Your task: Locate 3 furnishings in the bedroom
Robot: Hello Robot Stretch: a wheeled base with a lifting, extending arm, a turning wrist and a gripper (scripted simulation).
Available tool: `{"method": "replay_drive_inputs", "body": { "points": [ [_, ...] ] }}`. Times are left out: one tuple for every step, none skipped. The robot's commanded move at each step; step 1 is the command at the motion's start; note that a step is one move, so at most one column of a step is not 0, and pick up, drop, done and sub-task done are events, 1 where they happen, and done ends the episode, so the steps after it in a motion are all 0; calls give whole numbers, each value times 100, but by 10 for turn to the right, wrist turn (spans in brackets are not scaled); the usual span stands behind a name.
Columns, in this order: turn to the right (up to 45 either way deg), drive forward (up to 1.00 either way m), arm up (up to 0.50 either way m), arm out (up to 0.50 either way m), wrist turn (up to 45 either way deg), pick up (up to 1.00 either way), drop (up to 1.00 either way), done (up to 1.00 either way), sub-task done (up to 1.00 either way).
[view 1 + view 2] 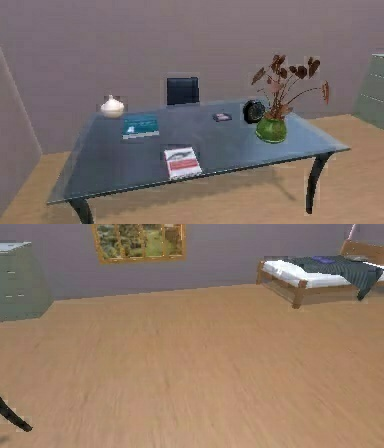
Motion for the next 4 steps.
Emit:
{"method": "replay_drive_inputs", "body": {
  "points": [
    [-450,0,0,0,0,0,0,0,0],
    [-240,0,0,0,0,0,0,0,0],
    [0,50,0,0,0,0,0,0,0],
    [60,0,0,0,0,0,0,0,0]
  ]
}}
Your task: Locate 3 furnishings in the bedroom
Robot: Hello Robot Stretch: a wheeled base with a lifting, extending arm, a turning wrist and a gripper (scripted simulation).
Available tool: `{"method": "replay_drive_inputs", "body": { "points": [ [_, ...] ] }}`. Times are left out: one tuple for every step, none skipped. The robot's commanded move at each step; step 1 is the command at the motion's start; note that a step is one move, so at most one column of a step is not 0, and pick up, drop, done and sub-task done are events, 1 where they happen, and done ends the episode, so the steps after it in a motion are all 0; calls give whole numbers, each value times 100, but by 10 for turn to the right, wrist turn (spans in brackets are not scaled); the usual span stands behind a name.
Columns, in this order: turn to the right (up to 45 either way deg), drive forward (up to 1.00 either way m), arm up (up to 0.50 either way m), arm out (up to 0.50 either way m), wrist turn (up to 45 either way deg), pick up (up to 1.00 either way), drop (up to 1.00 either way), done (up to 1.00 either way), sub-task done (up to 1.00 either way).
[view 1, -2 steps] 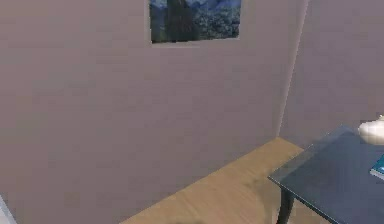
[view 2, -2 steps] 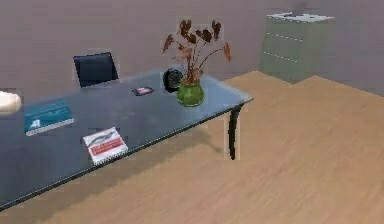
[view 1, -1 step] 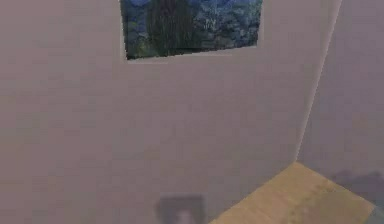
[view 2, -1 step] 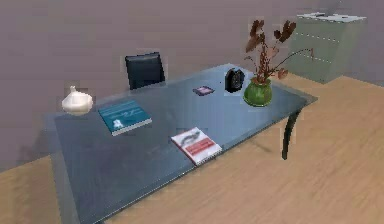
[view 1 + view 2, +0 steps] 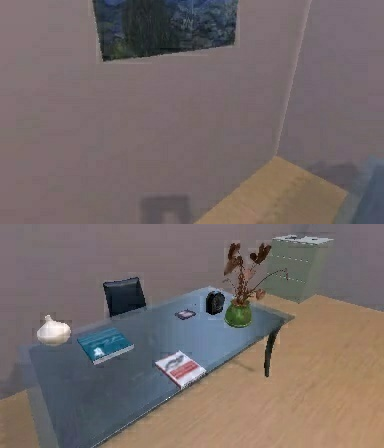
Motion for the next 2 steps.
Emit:
{"method": "replay_drive_inputs", "body": {
  "points": [
    [0,65,0,0,0,0,0,0,0],
    [450,0,0,0,0,0,0,0,0]
  ]
}}
